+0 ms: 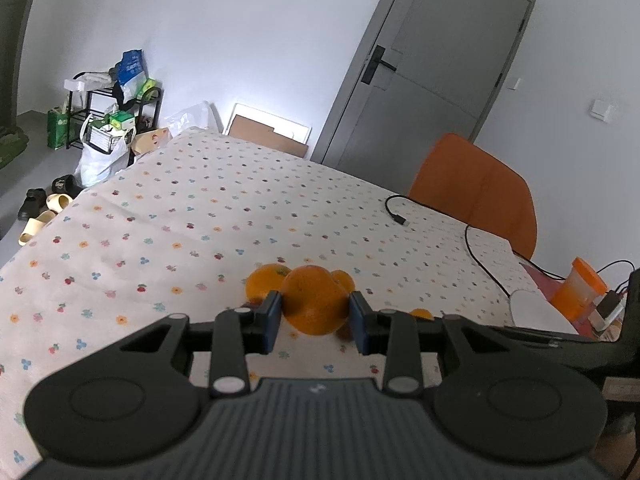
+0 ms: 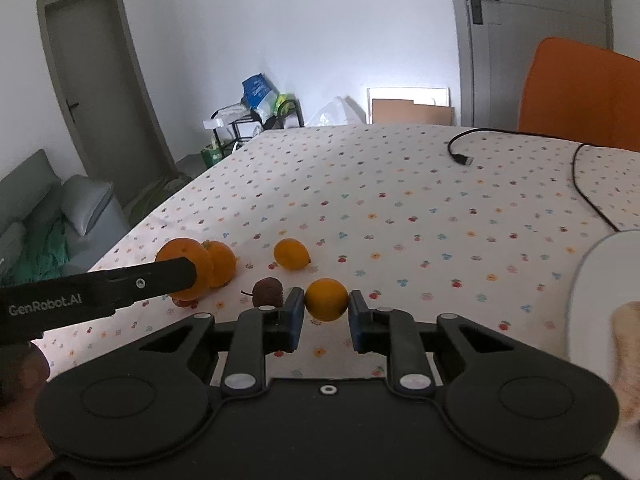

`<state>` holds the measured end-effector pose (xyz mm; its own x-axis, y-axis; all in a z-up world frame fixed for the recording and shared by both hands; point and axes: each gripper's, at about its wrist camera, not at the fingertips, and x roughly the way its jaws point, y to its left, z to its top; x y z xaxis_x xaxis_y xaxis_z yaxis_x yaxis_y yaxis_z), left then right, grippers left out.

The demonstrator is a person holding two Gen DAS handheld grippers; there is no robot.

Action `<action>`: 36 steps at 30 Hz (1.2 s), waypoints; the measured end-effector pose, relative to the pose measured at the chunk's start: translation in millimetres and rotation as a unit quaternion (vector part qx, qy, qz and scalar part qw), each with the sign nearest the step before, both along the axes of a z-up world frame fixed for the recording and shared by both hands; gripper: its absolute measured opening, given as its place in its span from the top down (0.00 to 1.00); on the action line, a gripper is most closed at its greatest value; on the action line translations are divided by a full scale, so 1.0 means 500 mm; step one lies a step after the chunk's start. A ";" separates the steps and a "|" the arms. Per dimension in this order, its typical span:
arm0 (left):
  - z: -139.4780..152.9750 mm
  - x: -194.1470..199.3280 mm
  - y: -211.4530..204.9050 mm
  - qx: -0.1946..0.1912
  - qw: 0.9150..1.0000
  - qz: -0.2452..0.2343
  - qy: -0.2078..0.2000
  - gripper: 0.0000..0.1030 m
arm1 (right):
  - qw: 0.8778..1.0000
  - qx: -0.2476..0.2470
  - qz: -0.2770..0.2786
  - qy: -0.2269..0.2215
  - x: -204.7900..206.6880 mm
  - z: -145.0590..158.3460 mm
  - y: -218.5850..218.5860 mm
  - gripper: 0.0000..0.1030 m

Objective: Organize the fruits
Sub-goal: 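Grasp a small orange with the right gripper while the left lifts its large orange, then carry both held oranges over to the white plate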

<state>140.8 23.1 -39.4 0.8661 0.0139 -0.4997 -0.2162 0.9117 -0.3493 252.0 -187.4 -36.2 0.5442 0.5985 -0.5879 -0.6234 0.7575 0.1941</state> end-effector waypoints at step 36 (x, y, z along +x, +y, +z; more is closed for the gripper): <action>0.014 0.030 -0.182 0.029 0.995 -0.094 0.002 0.67 | 0.989 0.061 -0.130 -0.025 -0.063 0.032 -0.290 0.79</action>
